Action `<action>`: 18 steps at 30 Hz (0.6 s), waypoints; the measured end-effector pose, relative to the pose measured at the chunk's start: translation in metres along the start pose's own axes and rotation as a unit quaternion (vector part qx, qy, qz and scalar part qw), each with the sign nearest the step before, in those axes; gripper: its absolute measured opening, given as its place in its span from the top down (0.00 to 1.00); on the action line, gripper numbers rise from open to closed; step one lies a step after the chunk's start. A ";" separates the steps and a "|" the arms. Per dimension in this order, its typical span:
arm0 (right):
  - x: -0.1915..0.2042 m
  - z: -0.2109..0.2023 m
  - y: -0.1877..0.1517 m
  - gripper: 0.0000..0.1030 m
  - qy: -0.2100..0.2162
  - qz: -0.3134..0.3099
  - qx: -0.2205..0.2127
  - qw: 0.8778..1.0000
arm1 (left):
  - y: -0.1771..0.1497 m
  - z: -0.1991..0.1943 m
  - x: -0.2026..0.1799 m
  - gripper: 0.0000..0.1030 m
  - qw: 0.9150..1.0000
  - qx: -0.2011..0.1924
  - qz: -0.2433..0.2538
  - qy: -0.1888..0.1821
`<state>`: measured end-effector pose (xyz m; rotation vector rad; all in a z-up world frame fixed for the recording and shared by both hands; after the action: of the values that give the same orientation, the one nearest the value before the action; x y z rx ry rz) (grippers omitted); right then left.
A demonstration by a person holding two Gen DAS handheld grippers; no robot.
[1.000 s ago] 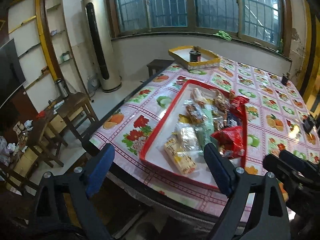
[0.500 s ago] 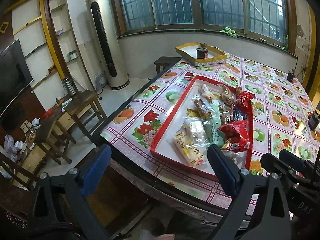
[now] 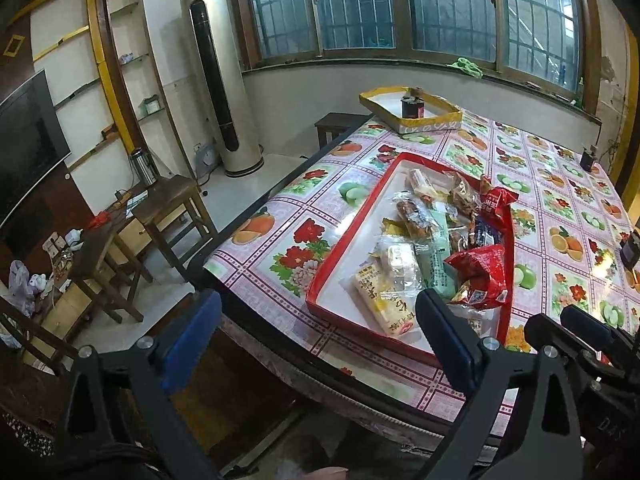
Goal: Organize snacks
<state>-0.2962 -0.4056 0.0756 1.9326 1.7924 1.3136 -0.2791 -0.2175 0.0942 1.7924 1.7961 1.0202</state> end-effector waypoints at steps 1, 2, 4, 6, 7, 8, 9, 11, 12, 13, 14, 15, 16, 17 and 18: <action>0.000 0.000 0.000 0.34 0.000 0.000 0.000 1.000 | 0.000 0.001 -0.001 0.05 1.000 0.002 0.003 -0.002; 0.000 0.001 0.000 0.34 0.000 0.001 0.000 1.000 | -0.001 0.001 -0.002 0.04 1.000 0.003 0.006 -0.002; 0.000 0.003 0.000 0.34 0.000 0.003 0.004 1.000 | -0.002 0.001 -0.003 0.04 1.000 0.003 0.008 -0.002; 0.000 0.004 -0.001 0.34 0.003 0.005 0.006 1.000 | -0.002 0.003 -0.004 0.04 1.000 0.006 0.008 -0.007; 0.000 0.004 -0.001 0.34 0.001 0.006 0.006 1.000 | -0.002 0.002 -0.004 0.04 1.000 0.006 0.007 -0.010; -0.001 0.004 -0.001 0.34 0.001 0.007 0.006 1.000 | -0.002 0.002 -0.004 0.04 1.000 0.005 0.007 -0.007; -0.002 0.005 -0.001 0.34 0.001 0.009 0.006 1.000 | -0.001 0.002 -0.004 0.04 1.000 0.004 0.008 -0.004; -0.002 0.006 -0.001 0.34 0.001 0.010 0.007 1.000 | -0.001 0.003 -0.003 0.04 1.000 0.002 0.005 -0.006; -0.003 0.006 -0.001 0.34 0.001 0.011 0.007 1.000 | -0.001 0.003 -0.003 0.04 1.000 0.001 0.002 -0.004; -0.003 0.007 -0.001 0.34 0.001 0.012 0.008 1.000 | 0.000 0.003 -0.003 0.04 1.000 0.000 0.001 -0.003; -0.003 0.007 -0.001 0.34 0.001 0.012 0.008 1.000 | 0.000 0.004 -0.003 0.03 1.000 -0.002 0.002 -0.002; -0.003 0.007 -0.001 0.34 0.000 0.012 0.009 1.000 | 0.001 0.005 -0.003 0.03 1.000 -0.002 0.002 -0.002; -0.003 0.008 -0.001 0.34 0.000 0.012 0.009 1.000 | 0.001 0.006 -0.003 0.03 1.000 -0.001 0.003 0.001; -0.002 0.008 0.000 0.34 -0.001 0.011 0.009 1.000 | 0.002 0.006 -0.003 0.03 1.000 -0.001 0.003 0.003; -0.002 0.008 0.000 0.34 -0.001 0.010 0.008 1.000 | 0.001 0.007 -0.003 0.03 1.000 0.000 0.004 0.002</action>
<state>-0.2904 -0.4039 0.0697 1.9654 1.7924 1.3065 -0.2729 -0.2188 0.0900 1.7987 1.7933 1.0288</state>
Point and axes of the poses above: each gripper's, at about its wrist camera, not at the fingertips, and z roughly the way its jaws point, x to its left, y to its top, the point moved 4 cm from there along z, roughly the way its jaws point, and after that the axes turned 10 degrees about y, right-handed, at the moved point
